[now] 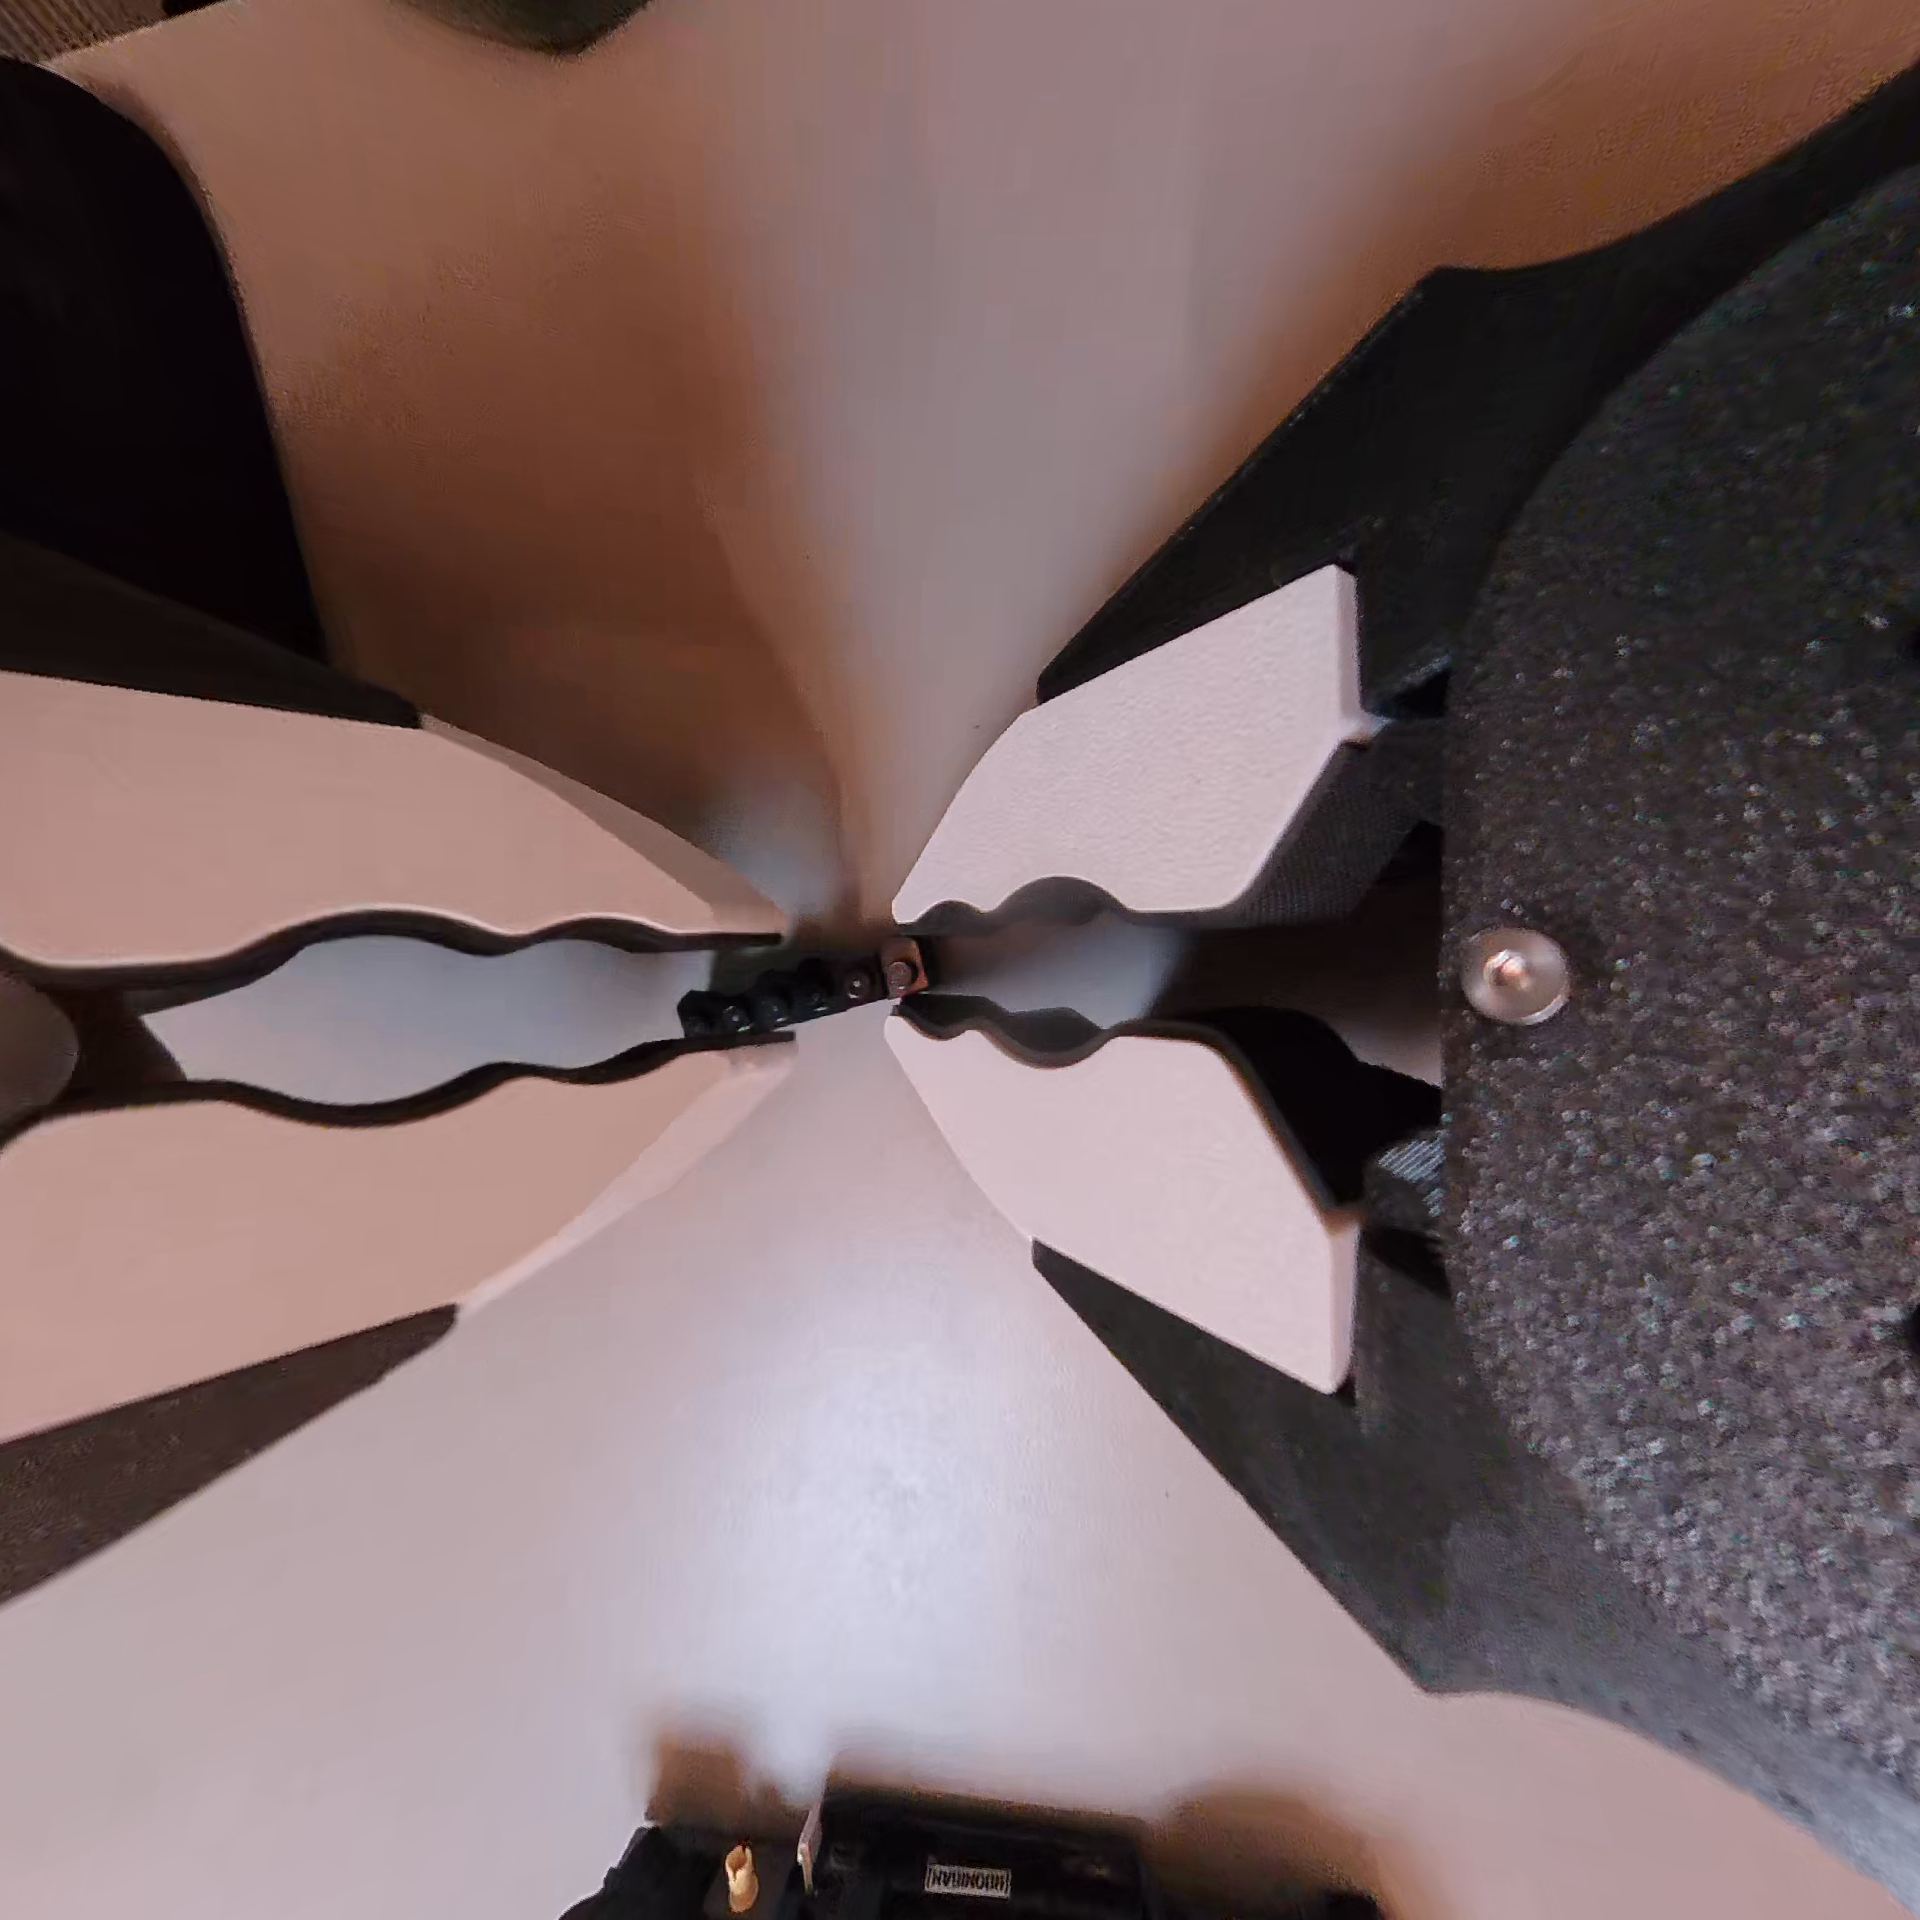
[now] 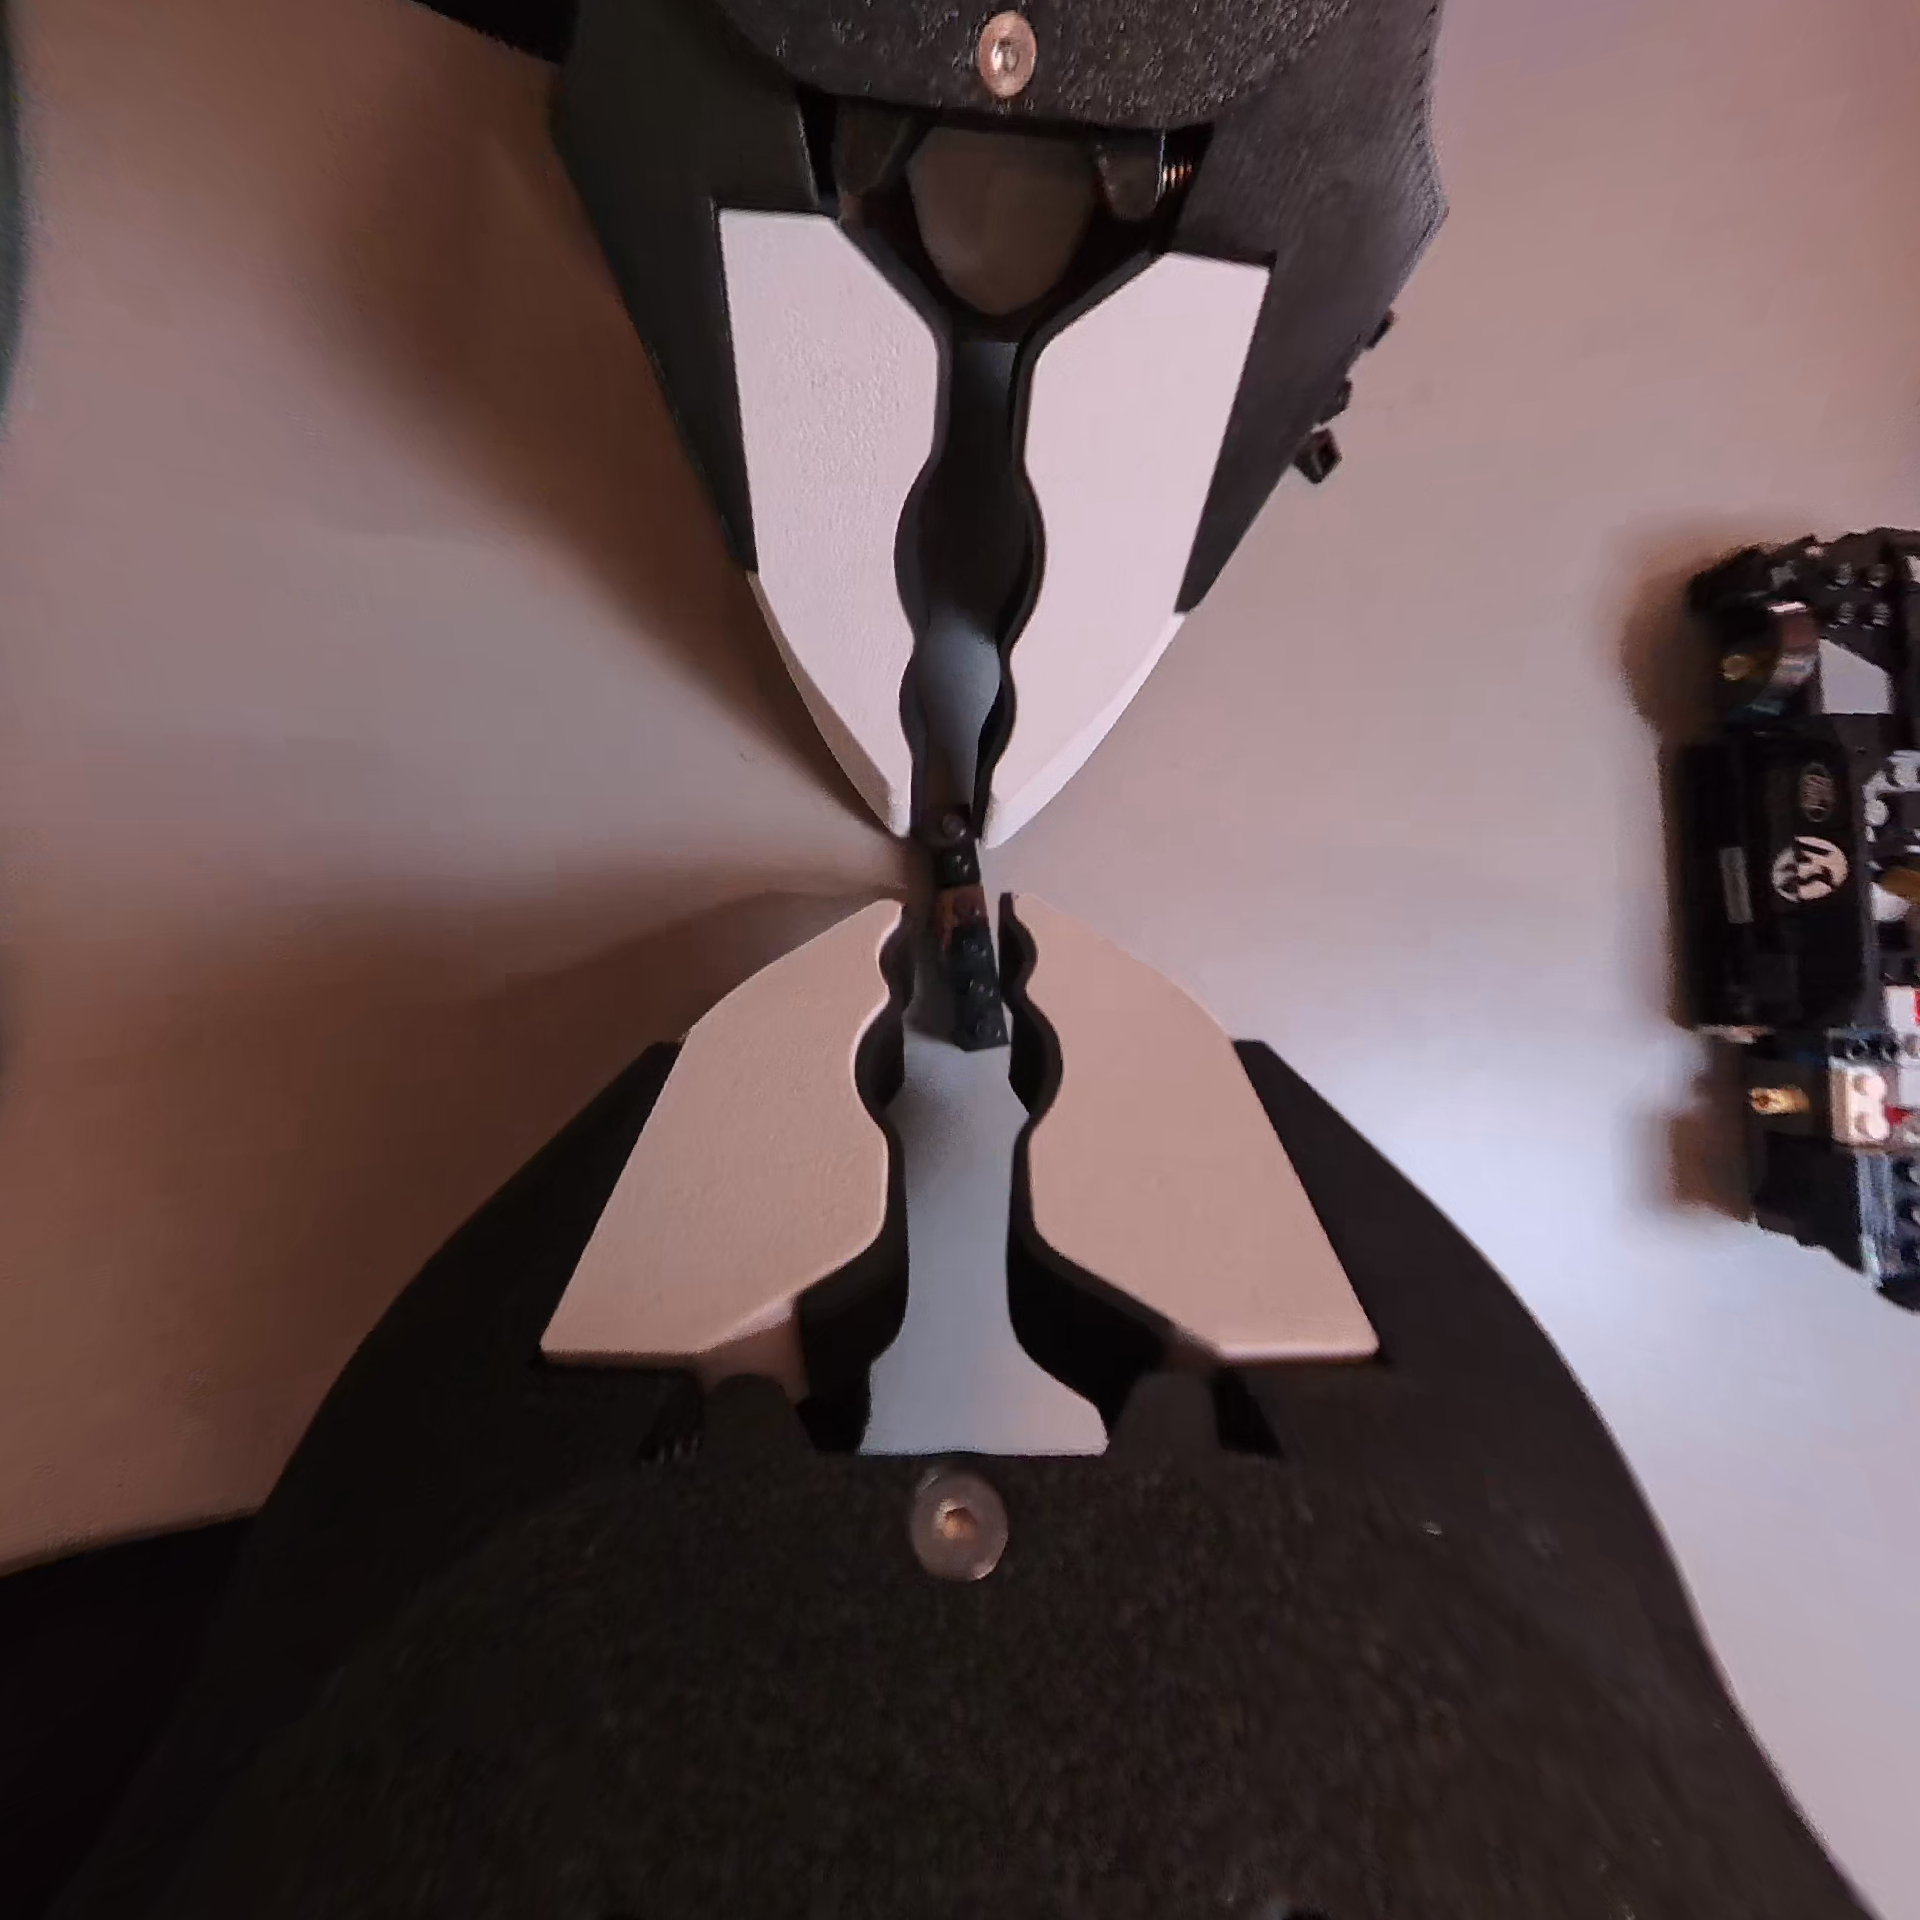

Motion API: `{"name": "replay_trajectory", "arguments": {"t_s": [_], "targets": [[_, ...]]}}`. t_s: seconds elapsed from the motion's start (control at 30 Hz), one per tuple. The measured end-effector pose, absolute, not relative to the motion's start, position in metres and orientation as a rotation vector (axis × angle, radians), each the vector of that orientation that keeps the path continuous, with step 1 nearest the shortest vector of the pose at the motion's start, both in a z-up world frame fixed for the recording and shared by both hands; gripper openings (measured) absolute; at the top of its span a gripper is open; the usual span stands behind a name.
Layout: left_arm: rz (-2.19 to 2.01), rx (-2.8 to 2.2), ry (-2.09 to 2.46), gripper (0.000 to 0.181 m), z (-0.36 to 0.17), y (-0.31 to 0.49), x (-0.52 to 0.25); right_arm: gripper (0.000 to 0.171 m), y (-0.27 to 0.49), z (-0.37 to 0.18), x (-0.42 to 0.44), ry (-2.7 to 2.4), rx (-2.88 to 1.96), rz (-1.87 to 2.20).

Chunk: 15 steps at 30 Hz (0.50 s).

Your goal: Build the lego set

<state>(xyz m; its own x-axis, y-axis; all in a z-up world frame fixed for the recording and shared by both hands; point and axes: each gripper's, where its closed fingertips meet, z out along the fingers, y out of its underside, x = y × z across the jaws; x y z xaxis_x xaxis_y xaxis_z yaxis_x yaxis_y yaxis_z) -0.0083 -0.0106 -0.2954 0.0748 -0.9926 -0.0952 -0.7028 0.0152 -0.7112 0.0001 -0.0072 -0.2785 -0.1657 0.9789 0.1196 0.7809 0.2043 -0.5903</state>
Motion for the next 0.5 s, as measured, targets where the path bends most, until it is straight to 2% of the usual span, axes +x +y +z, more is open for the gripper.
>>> {"name": "replay_trajectory", "arguments": {"t_s": [0.37, 0.5], "targets": [[-0.582, -1.652, 1.727, 0.011, -0.295, -0.009, -0.010, 0.019, 0.000, -0.293, 0.018, -1.915, -1.743, 0.628], [-0.600, -1.653, 1.721, 0.011, -0.295, -0.006, -0.012, 0.012, 0.000, -0.295, 0.017, -1.897, -1.753, 0.633]]}}
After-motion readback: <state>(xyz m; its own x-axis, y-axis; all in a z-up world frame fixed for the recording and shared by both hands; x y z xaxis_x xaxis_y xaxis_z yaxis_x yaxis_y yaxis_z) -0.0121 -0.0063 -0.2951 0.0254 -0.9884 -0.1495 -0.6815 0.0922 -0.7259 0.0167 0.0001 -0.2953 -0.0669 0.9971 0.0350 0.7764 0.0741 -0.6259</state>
